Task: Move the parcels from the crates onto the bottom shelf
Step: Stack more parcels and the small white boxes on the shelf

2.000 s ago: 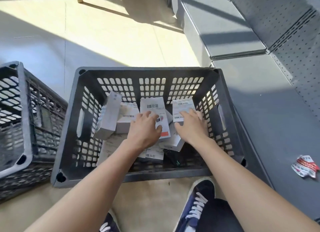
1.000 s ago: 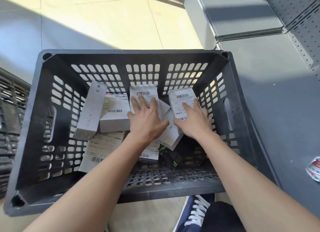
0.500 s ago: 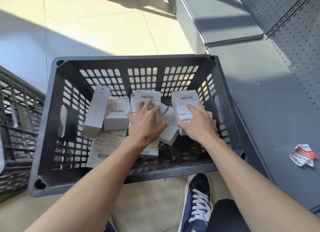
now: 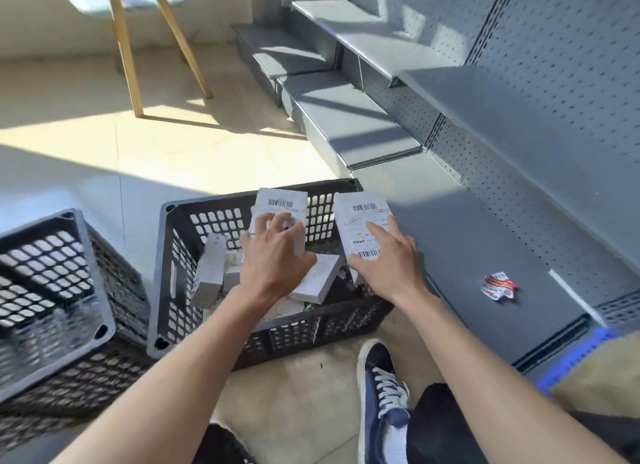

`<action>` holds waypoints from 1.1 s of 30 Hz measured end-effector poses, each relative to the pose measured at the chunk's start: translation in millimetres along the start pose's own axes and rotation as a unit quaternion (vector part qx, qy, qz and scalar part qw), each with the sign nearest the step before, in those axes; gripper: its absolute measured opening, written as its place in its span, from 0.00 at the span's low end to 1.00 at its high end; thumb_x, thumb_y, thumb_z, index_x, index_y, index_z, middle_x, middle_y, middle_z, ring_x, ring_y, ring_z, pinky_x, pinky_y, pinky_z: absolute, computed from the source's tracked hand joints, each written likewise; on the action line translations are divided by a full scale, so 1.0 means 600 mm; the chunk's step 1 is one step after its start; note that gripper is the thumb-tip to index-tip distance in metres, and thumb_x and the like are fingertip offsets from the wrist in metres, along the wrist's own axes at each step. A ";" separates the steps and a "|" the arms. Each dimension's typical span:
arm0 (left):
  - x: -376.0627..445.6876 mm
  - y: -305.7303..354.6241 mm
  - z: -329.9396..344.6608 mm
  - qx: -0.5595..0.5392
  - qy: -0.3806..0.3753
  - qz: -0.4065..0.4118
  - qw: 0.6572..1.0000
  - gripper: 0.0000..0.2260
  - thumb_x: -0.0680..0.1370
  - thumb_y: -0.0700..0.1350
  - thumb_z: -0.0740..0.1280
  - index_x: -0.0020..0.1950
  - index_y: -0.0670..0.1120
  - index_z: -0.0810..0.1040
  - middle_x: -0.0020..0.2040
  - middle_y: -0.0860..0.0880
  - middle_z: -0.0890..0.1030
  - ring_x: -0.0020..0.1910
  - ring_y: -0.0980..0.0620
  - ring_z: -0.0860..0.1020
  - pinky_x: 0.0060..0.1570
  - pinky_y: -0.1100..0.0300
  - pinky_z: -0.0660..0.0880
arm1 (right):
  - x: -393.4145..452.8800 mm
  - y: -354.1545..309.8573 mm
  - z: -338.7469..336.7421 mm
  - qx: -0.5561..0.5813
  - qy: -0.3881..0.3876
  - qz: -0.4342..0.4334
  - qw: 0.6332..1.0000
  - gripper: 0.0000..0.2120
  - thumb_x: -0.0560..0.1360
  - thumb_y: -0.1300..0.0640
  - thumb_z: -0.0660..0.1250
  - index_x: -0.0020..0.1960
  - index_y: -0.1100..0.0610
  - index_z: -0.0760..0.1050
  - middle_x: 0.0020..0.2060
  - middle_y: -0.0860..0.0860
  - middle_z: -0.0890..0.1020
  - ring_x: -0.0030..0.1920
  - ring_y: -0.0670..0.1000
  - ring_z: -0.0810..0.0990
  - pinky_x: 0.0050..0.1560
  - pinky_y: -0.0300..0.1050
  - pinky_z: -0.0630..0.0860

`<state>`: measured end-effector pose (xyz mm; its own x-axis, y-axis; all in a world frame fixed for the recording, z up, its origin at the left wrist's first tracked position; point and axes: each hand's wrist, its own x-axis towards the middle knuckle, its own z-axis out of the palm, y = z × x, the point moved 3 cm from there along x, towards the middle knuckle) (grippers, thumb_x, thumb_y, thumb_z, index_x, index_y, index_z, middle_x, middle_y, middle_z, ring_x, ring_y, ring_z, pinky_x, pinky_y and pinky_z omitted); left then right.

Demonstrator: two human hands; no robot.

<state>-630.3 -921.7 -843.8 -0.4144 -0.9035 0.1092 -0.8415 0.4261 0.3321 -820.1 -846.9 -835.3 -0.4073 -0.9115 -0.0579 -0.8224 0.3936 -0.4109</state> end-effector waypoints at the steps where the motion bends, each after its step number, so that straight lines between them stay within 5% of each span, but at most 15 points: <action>1: -0.009 0.017 -0.021 -0.002 0.010 0.009 1.000 0.19 0.73 0.56 0.68 0.62 0.51 0.79 0.73 0.50 0.71 0.72 0.45 0.63 0.64 0.38 0.67 | -0.016 0.000 -0.023 -0.001 0.011 -0.004 1.000 0.38 0.69 0.36 0.67 0.76 0.46 0.66 0.77 0.49 0.62 0.66 0.61 0.69 0.66 0.57 0.70; 12: -0.084 0.200 -0.151 -0.027 0.085 0.111 0.990 0.22 0.74 0.56 0.68 0.66 0.52 0.79 0.73 0.50 0.72 0.72 0.46 0.63 0.63 0.41 0.66 | -0.153 0.040 -0.225 -0.017 0.130 0.003 0.991 0.36 0.71 0.37 0.68 0.77 0.45 0.65 0.80 0.52 0.57 0.69 0.61 0.66 0.68 0.55 0.68; 33: -0.157 0.545 -0.128 -0.063 0.058 0.279 0.957 0.26 0.71 0.59 0.65 0.69 0.55 0.77 0.74 0.54 0.71 0.73 0.50 0.62 0.66 0.44 0.63 | -0.374 0.290 -0.432 -0.020 0.267 0.164 0.949 0.35 0.69 0.38 0.67 0.74 0.45 0.69 0.77 0.48 0.63 0.65 0.60 0.69 0.62 0.55 0.73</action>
<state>-839.7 -701.0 -673.8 -0.7392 -0.5400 0.4025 -0.4498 0.8406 0.3017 -974.8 -542.6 -658.1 -0.7781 -0.5530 0.2981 -0.6273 0.6594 -0.4143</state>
